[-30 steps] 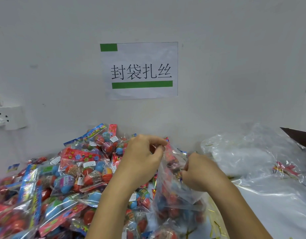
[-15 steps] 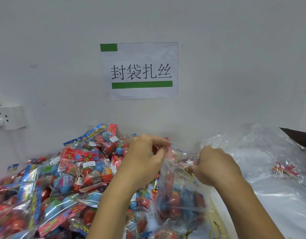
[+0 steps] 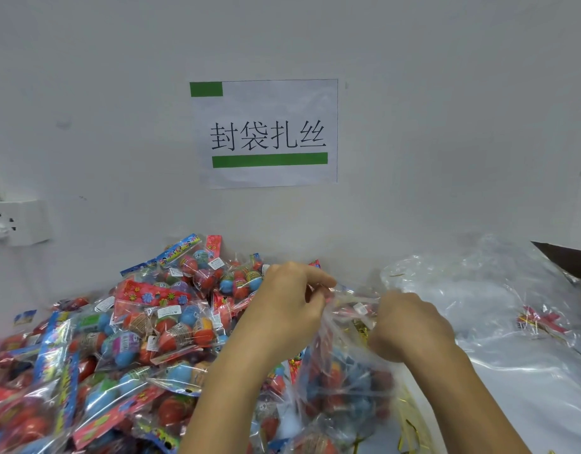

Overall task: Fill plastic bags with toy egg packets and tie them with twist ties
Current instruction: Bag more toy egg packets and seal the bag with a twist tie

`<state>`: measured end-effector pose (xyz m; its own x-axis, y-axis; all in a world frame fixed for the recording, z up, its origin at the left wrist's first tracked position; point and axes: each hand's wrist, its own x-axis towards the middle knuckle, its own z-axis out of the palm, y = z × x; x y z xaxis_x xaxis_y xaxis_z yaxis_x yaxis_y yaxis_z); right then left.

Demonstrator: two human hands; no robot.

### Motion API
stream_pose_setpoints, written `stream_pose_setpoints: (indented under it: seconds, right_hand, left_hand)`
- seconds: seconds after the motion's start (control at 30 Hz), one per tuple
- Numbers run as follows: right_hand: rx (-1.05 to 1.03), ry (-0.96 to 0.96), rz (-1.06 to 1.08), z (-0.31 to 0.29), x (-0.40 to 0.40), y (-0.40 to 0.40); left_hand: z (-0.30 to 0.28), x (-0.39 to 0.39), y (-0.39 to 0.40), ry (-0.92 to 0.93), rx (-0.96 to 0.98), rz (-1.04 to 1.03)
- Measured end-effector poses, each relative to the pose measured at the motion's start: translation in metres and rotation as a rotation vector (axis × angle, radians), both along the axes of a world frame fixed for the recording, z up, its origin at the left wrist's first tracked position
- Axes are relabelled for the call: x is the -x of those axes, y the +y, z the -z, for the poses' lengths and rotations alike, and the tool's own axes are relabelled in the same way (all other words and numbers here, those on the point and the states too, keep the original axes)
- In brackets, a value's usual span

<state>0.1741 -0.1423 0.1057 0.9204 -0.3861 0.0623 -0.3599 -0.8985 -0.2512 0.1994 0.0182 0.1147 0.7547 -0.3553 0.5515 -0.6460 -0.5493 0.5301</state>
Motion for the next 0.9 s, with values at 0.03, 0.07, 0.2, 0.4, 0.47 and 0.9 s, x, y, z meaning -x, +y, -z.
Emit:
stream_pose_setpoints:
  seconds: [0.03, 0.07, 0.2, 0.4, 0.47, 0.9]
  right_hand:
    - [-0.005, -0.024, 0.009, -0.001, 0.000, -0.001]
    - [-0.014, -0.043, 0.015, -0.002, 0.001, -0.001]
    - [-0.034, -0.067, -0.041, -0.003, 0.002, 0.002]
    - [-0.194, -0.051, -0.423, -0.001, -0.003, 0.011]
    - [-0.199, 0.020, -0.489, 0.005, -0.005, 0.018]
    - [-0.067, 0.004, -0.420, 0.014, -0.006, 0.023]
  left_hand:
    - [0.000, -0.001, 0.001, 0.001, 0.006, -0.004]
    - [0.001, -0.001, 0.002, 0.002, 0.010, -0.008]
    - [0.000, -0.002, 0.006, -0.014, 0.021, -0.020]
    - [-0.003, -0.005, 0.017, -0.020, 0.048, -0.046]
    - [-0.003, -0.006, 0.021, -0.021, 0.046, -0.057]
    - [0.000, -0.008, 0.023, -0.013, 0.005, -0.092]
